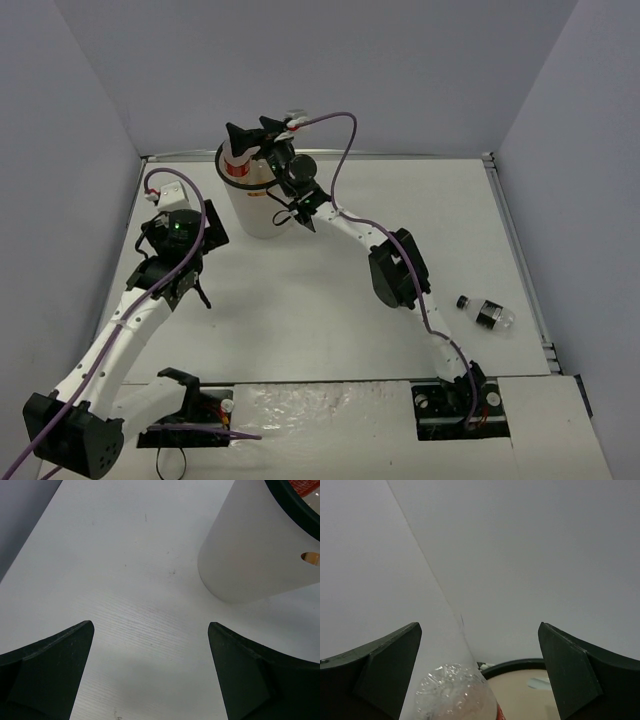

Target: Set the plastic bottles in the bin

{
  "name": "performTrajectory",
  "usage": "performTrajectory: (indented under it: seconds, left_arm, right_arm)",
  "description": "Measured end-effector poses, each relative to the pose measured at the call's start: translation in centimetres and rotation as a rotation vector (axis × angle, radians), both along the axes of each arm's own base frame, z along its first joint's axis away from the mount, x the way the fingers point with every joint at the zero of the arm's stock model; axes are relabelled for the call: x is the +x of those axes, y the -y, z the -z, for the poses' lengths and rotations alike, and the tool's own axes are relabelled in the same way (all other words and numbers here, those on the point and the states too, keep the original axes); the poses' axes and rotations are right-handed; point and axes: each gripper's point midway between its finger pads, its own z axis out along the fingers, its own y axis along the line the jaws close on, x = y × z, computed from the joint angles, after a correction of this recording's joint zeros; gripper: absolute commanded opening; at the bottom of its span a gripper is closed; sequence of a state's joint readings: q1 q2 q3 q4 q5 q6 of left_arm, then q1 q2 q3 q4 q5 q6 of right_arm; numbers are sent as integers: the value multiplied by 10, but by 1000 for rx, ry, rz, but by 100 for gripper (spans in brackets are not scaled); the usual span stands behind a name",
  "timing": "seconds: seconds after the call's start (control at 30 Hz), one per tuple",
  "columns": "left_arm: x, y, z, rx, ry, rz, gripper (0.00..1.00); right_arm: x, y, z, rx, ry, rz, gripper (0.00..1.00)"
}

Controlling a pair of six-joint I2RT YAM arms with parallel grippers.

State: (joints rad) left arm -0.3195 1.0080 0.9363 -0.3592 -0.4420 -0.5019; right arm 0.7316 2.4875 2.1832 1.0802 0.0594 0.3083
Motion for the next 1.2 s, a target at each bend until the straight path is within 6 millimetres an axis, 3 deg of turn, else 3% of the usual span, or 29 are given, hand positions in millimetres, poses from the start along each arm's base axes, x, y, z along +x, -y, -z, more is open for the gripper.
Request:
performTrajectory:
  seconds: [0.17,0.3,0.4,0.53,0.6,0.7,0.83,0.93,1.07,1.2]
  left_arm:
    - [2,2,1,-11,-1,4,97]
    - [2,5,3,-18,-6,13,97]
    - [2,6,3,-21,-7,17,97]
    - [3,6,3,-22,-5,18,97]
    - [3,6,3,-23,-4,18,97]
    - [3,6,2,-24,0,19,97]
    - [5,9,0,-35,9,32,97]
    - [9,13,0,-46,16,47,97]
    - [16,19,8,-51,-4,66,97]
    - [21,24,21,-51,-44,86,97]
  right_arm:
    - [-3,6,13,-102,-67,13,100]
    - [-8,21,-8,-159,-100,30,100]
    - [-12,48,-33,-199,-138,63,100]
    - [-12,112,-76,-229,-193,155,100]
    - [-11,162,-91,-252,-246,245,100]
    - [-18,246,-90,-289,-376,443,100]
    - [-54,349,-43,-331,-612,721,100]
    - [-98,413,16,-340,-813,860,100]
    - [-155,501,93,-226,-1036,1022,100]
    - [-204,565,153,-55,-1221,1176,100]
